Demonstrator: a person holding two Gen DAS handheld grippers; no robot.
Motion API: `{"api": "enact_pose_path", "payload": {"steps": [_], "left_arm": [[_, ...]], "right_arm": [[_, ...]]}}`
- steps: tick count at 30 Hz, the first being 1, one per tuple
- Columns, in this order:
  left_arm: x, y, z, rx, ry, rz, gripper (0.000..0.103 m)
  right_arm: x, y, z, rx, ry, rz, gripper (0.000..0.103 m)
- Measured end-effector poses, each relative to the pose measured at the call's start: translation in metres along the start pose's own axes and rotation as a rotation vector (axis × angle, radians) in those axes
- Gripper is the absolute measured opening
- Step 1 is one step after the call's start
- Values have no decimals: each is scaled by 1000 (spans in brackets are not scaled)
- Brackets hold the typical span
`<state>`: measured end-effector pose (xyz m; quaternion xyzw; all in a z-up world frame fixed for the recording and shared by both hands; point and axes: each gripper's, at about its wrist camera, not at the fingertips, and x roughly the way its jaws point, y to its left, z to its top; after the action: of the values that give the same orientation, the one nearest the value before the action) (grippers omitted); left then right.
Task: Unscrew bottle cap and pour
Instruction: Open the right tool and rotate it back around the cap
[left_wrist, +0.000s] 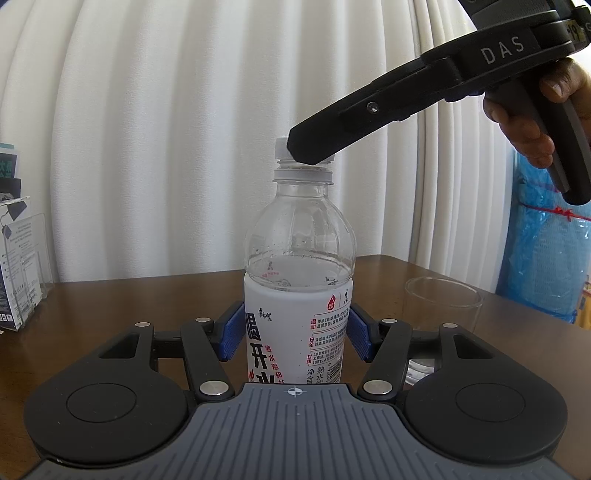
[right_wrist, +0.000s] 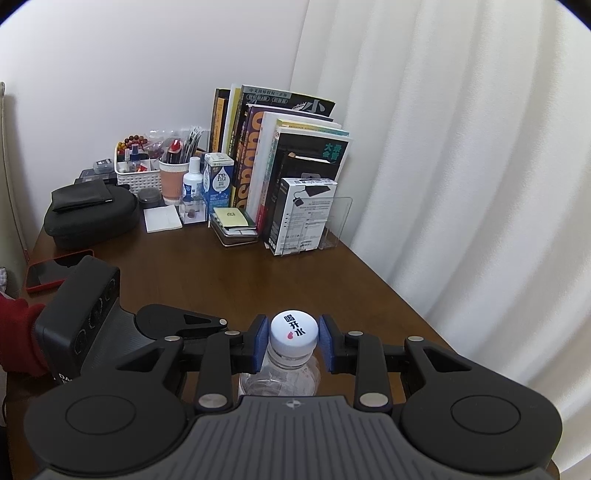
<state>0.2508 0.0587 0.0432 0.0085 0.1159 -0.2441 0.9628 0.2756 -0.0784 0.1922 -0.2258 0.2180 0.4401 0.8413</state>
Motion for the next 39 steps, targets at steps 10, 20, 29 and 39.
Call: {"api": "enact_pose_path", "payload": {"steps": [10,20,29,39], "left_arm": [[1,-5,2,-3,1,6,58],[2,-7,3,6,0,10,58],[4,-8,4,5,1,14,58],[5,-7,4,8,0,16,58]], "right_arm": [[-3,7,-5,-16,-17,-1,44],[-4,13,-9,-19,-23,-9,48],[-8,18,-13,-26,-22,-7,48],[-4,19,-9,-23,-46,-41,53]]}}
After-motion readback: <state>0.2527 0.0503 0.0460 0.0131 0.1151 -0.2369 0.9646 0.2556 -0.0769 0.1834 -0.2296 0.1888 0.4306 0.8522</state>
